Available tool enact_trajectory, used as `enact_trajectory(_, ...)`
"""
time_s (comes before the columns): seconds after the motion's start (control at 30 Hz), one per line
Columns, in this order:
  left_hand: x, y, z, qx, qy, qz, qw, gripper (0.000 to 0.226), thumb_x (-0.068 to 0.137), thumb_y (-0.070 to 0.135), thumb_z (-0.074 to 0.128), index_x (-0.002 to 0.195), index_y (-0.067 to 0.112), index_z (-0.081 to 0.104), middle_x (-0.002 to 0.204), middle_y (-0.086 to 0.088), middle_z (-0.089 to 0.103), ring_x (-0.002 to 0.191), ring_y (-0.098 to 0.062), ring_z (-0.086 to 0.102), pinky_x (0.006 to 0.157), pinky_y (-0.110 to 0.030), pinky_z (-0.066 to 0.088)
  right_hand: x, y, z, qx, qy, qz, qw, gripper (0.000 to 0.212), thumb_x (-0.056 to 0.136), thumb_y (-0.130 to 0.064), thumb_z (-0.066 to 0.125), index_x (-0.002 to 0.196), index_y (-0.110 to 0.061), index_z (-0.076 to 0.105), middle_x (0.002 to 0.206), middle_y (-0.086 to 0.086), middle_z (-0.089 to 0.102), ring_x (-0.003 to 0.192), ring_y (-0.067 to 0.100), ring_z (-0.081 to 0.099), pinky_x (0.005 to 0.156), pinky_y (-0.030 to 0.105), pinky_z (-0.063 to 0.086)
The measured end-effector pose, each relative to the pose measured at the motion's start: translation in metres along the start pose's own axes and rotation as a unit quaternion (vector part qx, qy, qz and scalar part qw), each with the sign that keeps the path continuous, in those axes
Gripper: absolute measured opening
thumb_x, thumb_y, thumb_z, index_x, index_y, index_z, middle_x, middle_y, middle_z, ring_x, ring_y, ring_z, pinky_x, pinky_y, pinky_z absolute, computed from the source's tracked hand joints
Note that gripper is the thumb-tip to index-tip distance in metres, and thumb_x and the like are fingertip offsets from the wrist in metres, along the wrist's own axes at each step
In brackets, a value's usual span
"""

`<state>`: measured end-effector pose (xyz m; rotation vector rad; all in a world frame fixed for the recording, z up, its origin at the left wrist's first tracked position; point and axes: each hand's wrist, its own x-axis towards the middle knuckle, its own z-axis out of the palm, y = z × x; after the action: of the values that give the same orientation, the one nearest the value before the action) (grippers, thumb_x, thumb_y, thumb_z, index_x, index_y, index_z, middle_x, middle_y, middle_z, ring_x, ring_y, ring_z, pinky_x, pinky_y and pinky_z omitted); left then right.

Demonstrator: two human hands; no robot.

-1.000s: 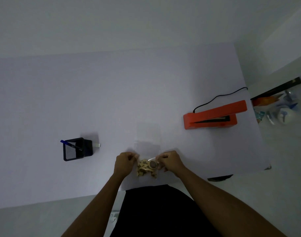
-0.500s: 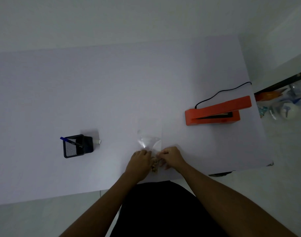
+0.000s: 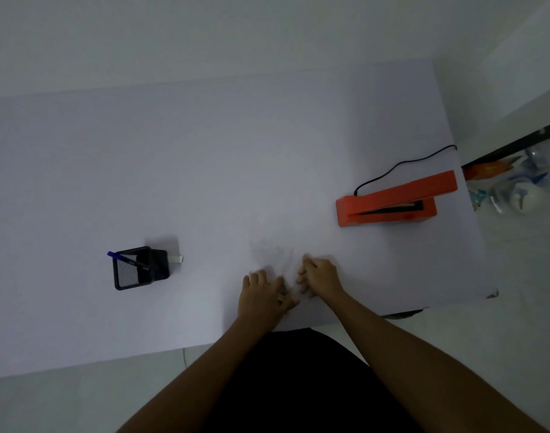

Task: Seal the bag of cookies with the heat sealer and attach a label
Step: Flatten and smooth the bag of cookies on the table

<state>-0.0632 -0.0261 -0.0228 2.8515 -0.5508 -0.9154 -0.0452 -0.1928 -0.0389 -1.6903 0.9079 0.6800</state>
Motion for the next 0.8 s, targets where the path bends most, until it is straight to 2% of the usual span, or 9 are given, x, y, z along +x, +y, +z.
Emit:
enact_trajectory(0.13, -0.002, 0.004, -0.001, 0.012, -0.015, -0.008, 1.000, 0.075, 0.074, 0.081, 0.021, 0.124, 0.031, 0.047, 0.133, -0.019, 0.043, 0.119, -0.037, 0.040, 0.097, -0.048, 0.032, 0.004, 0.000, -0.004, 0.076, 0.024, -0.024, 0.996, 0.050, 0.103, -0.036, 0.045, 0.083, 0.004, 0.068, 0.069, 0.017, 0.070, 0.055, 0.026, 0.065, 0.051, 0.029, 0.052)
enact_trajectory(0.2, -0.003, 0.007, -0.002, 0.023, -0.028, -0.011, 0.999, 0.075, 0.076, 0.082, 0.026, 0.132, 0.034, 0.041, 0.140, -0.024, 0.036, 0.123, -0.043, 0.035, 0.100, -0.052, 0.030, 0.006, 0.000, -0.004, 0.110, 0.023, -0.030, 0.993, 0.048, 0.103, -0.034, 0.045, 0.083, 0.004, 0.068, 0.071, 0.018, 0.070, 0.059, 0.027, 0.066, 0.054, 0.030, 0.054)
enact_trajectory(0.27, -0.004, 0.011, -0.001, 0.033, -0.055, -0.011, 0.998, 0.080, 0.078, 0.083, 0.027, 0.144, 0.037, 0.029, 0.149, -0.030, 0.024, 0.131, -0.050, 0.026, 0.106, -0.057, 0.023, 0.008, -0.001, -0.003, 0.147, 0.010, -0.026, 0.989, 0.047, 0.103, -0.033, 0.047, 0.083, 0.003, 0.069, 0.075, 0.021, 0.071, 0.063, 0.028, 0.068, 0.057, 0.031, 0.055)
enact_trajectory(0.37, -0.004, 0.018, 0.001, 0.033, -0.073, -0.024, 0.996, 0.089, 0.077, 0.086, 0.024, 0.150, 0.037, 0.018, 0.155, -0.032, 0.011, 0.138, -0.056, 0.014, 0.110, -0.063, 0.015, 0.009, -0.004, 0.000, 0.181, -0.049, -0.022, 0.982, 0.048, 0.102, -0.032, 0.047, 0.089, 0.007, 0.069, 0.087, 0.029, 0.071, 0.074, 0.035, 0.070, 0.067, 0.034, 0.057)
enact_trajectory(0.47, -0.004, 0.019, 0.003, 0.026, -0.072, -0.030, 0.997, 0.095, 0.071, 0.089, 0.017, 0.151, 0.037, 0.014, 0.156, -0.032, 0.009, 0.139, -0.057, 0.011, 0.110, -0.066, 0.013, 0.009, -0.008, 0.005, 0.185, -0.117, -0.017, 0.975, 0.051, 0.103, -0.034, 0.044, 0.095, 0.010, 0.070, 0.094, 0.028, 0.073, 0.085, 0.037, 0.073, 0.078, 0.036, 0.058)
enact_trajectory(0.57, -0.005, 0.020, 0.004, 0.023, -0.062, -0.031, 0.997, 0.101, 0.066, 0.089, 0.010, 0.152, 0.035, 0.013, 0.155, -0.033, 0.011, 0.138, -0.058, 0.012, 0.108, -0.068, 0.013, 0.014, -0.013, 0.012, 0.163, -0.164, 0.005, 0.973, 0.054, 0.104, -0.035, 0.042, 0.099, 0.011, 0.070, 0.096, 0.023, 0.074, 0.091, 0.034, 0.073, 0.079, 0.031, 0.059)
enact_trajectory(0.7, -0.004, 0.022, 0.004, 0.015, -0.068, -0.037, 0.997, 0.099, 0.068, 0.090, 0.017, 0.151, 0.036, 0.015, 0.156, -0.032, 0.010, 0.139, -0.057, 0.011, 0.108, -0.069, 0.012, 0.028, -0.024, 0.017, 0.109, -0.190, 0.028, 0.975, 0.055, 0.103, -0.038, 0.042, 0.101, 0.008, 0.071, 0.097, 0.024, 0.074, 0.092, 0.035, 0.073, 0.083, 0.038, 0.058)
enact_trajectory(0.8, -0.004, 0.021, 0.005, 0.018, -0.066, -0.033, 0.997, 0.095, 0.071, 0.090, 0.022, 0.150, 0.038, 0.018, 0.155, -0.032, 0.010, 0.138, -0.058, 0.011, 0.108, -0.069, 0.012, 0.038, -0.035, 0.015, 0.119, -0.177, 0.017, 0.977, 0.055, 0.104, -0.040, 0.038, 0.106, 0.006, 0.068, 0.099, 0.025, 0.073, 0.088, 0.034, 0.073, 0.084, 0.039, 0.057)
